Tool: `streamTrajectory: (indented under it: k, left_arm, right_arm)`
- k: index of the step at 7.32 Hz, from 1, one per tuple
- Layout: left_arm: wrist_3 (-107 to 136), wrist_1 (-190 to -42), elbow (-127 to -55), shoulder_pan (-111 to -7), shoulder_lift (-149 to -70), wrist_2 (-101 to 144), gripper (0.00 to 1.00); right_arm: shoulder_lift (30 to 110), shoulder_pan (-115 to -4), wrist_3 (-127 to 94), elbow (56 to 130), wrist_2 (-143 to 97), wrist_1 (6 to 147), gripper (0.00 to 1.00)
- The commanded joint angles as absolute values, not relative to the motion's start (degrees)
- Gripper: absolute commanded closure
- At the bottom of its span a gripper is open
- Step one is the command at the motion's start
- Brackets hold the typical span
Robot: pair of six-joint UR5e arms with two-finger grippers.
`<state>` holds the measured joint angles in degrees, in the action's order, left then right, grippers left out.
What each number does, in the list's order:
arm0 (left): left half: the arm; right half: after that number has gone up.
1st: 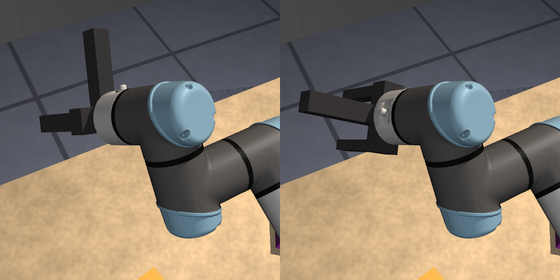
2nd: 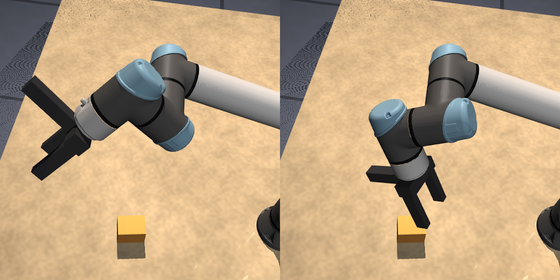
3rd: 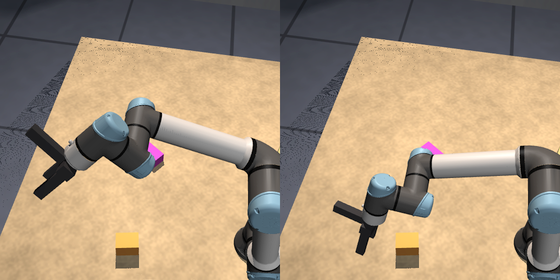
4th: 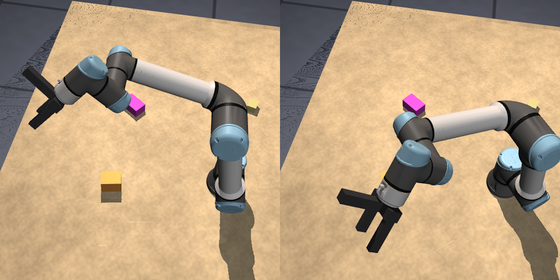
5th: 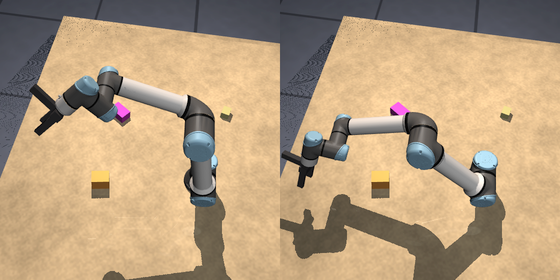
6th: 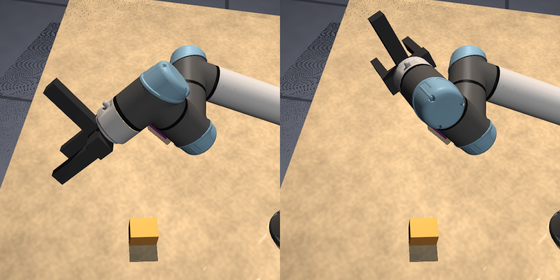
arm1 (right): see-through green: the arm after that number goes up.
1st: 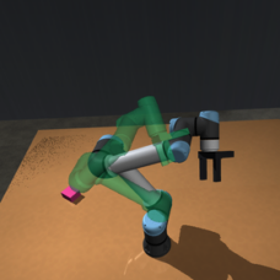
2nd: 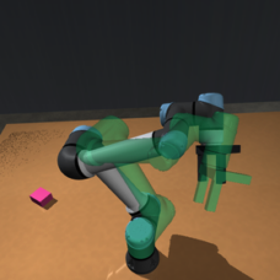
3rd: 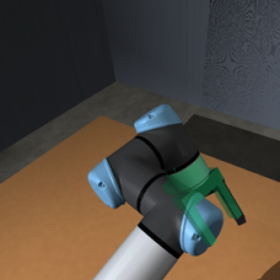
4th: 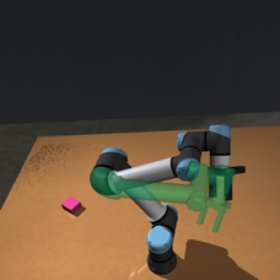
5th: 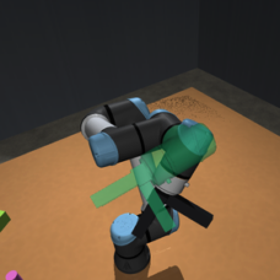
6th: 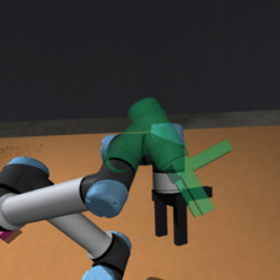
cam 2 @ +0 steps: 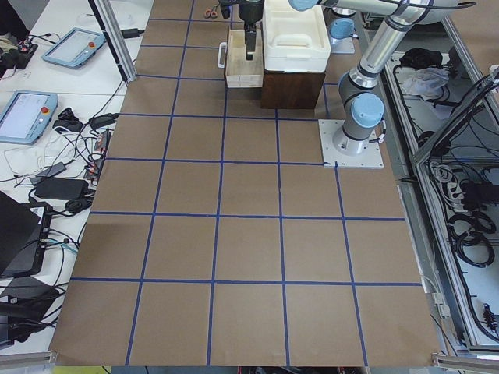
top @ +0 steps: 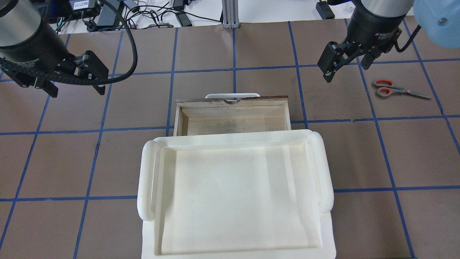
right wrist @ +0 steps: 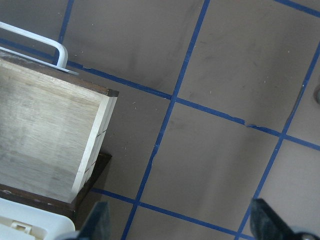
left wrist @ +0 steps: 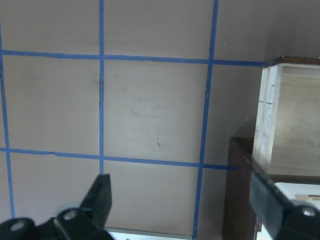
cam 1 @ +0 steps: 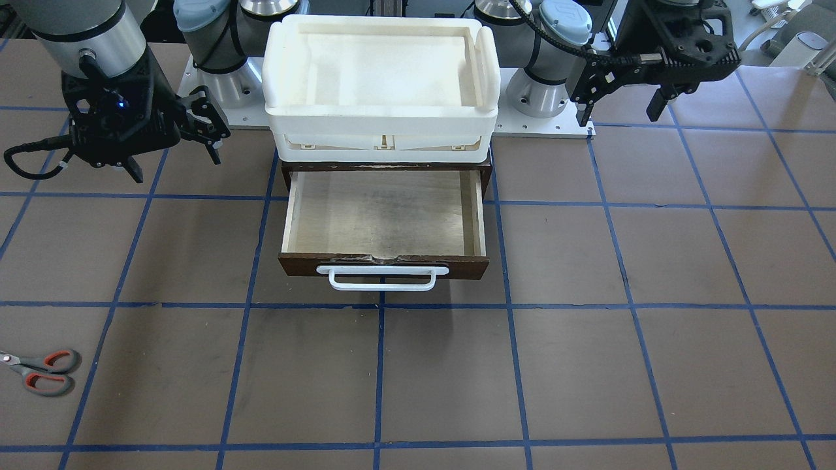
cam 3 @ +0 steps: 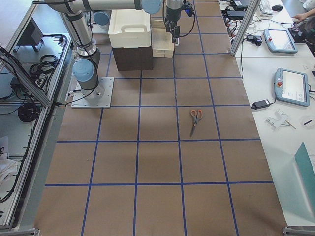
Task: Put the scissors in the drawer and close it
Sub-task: 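Move the right gripper toward the orange-handled scissors beyond the drawer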
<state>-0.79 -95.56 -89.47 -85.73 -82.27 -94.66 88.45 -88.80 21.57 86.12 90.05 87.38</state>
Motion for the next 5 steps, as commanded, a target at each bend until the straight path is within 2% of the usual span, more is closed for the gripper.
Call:
streamTrajectory:
  k: [1, 5]
  left_arm:
    - [-0.8, -95.5, -89.5, -85.7, -82.3, -94.7, 0.00]
    - [-0.8, -95.6, -89.5, -85.8, -82.3, -94.7, 0.00]
  right_arm:
    - [88.6, -88.7, 24.5, 86.1, 89.9, 87.8, 0.00]
    - [88.2, -86.8, 36.5, 86.2, 90.8, 88.1, 0.00]
